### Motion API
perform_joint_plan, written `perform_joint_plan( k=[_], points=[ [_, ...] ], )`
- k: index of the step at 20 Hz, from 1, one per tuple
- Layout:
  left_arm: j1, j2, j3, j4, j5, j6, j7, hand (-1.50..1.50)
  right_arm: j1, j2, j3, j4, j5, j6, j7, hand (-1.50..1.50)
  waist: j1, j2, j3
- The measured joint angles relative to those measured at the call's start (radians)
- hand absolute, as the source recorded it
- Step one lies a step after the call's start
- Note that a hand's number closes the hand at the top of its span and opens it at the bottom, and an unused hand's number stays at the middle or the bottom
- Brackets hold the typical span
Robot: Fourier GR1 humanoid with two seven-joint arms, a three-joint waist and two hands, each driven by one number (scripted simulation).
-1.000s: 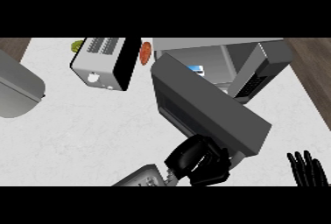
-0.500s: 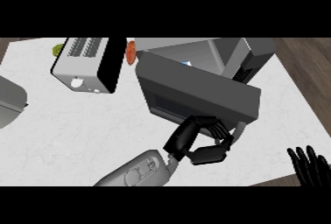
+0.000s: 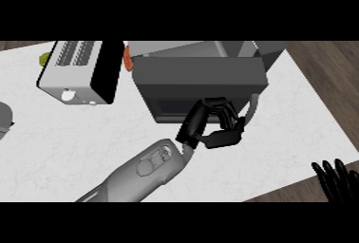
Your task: Pick up the milk, place it into the microwave and close the microwave
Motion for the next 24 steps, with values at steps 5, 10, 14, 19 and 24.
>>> perform_joint_plan(
  k=[5,10,14,19,24],
  points=[
    [-0.061,0.000,0.041,0.060,0.071,0.004,-0.046,1.50,0.013,-0.015,0.014,-0.041,-0.032,0.014,0.027,-1.50,-0.032,0.012,0.001],
    [-0.118,0.000,0.077,0.127,0.124,0.000,-0.088,1.50,0.017,-0.035,0.008,-0.074,-0.059,0.025,0.043,-1.50,-0.059,0.021,0.002],
    [-0.131,0.001,0.086,0.152,0.157,0.002,-0.125,1.50,0.021,-0.048,0.008,-0.100,-0.082,0.034,0.056,-1.50,-0.072,0.022,0.003],
    [-0.131,0.003,0.080,0.163,0.186,0.012,-0.169,1.50,0.024,-0.065,0.012,-0.135,-0.112,0.049,0.074,-1.50,-0.082,0.021,0.004],
    [-0.133,0.002,0.077,0.176,0.210,0.020,-0.206,1.50,0.032,-0.081,0.009,-0.164,-0.137,0.060,0.087,-1.50,-0.093,0.021,0.004]
  ],
)
